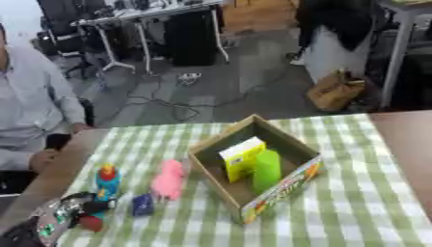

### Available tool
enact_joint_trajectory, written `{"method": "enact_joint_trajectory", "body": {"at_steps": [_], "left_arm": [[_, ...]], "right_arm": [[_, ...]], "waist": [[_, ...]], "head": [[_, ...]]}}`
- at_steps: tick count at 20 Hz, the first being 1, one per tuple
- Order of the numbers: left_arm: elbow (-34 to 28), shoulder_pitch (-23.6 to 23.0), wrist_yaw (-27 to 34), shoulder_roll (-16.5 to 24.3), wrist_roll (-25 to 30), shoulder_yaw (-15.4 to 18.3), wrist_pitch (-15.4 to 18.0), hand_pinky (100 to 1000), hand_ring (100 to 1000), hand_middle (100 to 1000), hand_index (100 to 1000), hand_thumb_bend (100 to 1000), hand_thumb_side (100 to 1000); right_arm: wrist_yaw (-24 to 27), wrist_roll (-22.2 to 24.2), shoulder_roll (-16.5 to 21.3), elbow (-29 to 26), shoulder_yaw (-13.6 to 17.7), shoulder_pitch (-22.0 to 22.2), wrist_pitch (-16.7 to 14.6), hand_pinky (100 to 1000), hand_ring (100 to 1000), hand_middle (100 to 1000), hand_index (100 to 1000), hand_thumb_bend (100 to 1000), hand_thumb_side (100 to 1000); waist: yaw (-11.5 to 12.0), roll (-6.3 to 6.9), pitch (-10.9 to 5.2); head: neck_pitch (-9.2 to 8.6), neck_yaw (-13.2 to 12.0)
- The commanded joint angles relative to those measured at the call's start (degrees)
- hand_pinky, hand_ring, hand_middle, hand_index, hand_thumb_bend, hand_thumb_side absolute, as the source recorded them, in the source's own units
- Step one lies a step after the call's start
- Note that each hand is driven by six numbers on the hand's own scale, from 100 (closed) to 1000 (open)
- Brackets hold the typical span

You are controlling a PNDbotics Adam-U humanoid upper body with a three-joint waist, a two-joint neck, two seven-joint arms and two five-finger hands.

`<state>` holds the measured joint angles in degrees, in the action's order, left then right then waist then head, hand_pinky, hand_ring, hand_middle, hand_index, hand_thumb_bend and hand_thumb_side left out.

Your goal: Pick up objects on the table and place them in the box.

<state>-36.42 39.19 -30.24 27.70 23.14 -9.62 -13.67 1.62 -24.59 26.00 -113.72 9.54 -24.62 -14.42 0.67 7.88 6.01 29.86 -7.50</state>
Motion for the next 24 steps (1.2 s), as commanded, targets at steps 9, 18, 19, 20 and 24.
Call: {"method": "enact_joint_trajectory", "body": {"at_steps": [9, 18, 19, 20, 24], "left_arm": [[-7.6, 1.6, 8.7, 5.1, 4.0, -1.9, -4.9, 100, 100, 100, 146, 100, 938], [-9.5, 3.7, 6.1, 8.7, 6.1, -2.0, -6.9, 100, 100, 100, 146, 100, 910], [-9.9, 4.5, 5.9, 9.5, 6.2, -1.9, -7.1, 100, 100, 100, 146, 100, 894], [-10.3, 5.1, 5.7, 10.2, 6.4, -1.8, -7.2, 100, 100, 100, 146, 100, 894], [-11.5, 7.5, 4.8, 11.7, 7.6, -1.8, -7.2, 100, 100, 100, 146, 100, 882]], "right_arm": [[0.2, 0.4, 0.9, -0.9, 0.2, -0.8, 0.1, 824, 891, 825, 936, 100, 1000], [0.4, 0.6, 1.0, -0.9, 0.0, -0.8, 0.2, 824, 891, 824, 936, 100, 1000], [0.4, 0.6, 1.0, -0.9, 0.0, -0.8, 0.2, 824, 891, 824, 936, 100, 1000], [0.4, 0.6, 1.0, -0.9, 0.0, -0.7, 0.2, 824, 891, 824, 936, 100, 1000], [0.5, 0.8, 1.0, -0.9, -0.1, -0.7, 0.2, 824, 891, 824, 936, 100, 1000]], "waist": [[-0.1, -1.06, -1.24], [-0.2, -0.76, -1.44], [-0.2, -0.68, -1.49], [-0.1, -0.63, -1.51], [-0.1, -0.41, -1.67]], "head": [[-0.85, 0.8], [-0.62, 1.0], [-0.52, 1.1], [-0.49, 1.1], [-0.32, 1.1]]}}
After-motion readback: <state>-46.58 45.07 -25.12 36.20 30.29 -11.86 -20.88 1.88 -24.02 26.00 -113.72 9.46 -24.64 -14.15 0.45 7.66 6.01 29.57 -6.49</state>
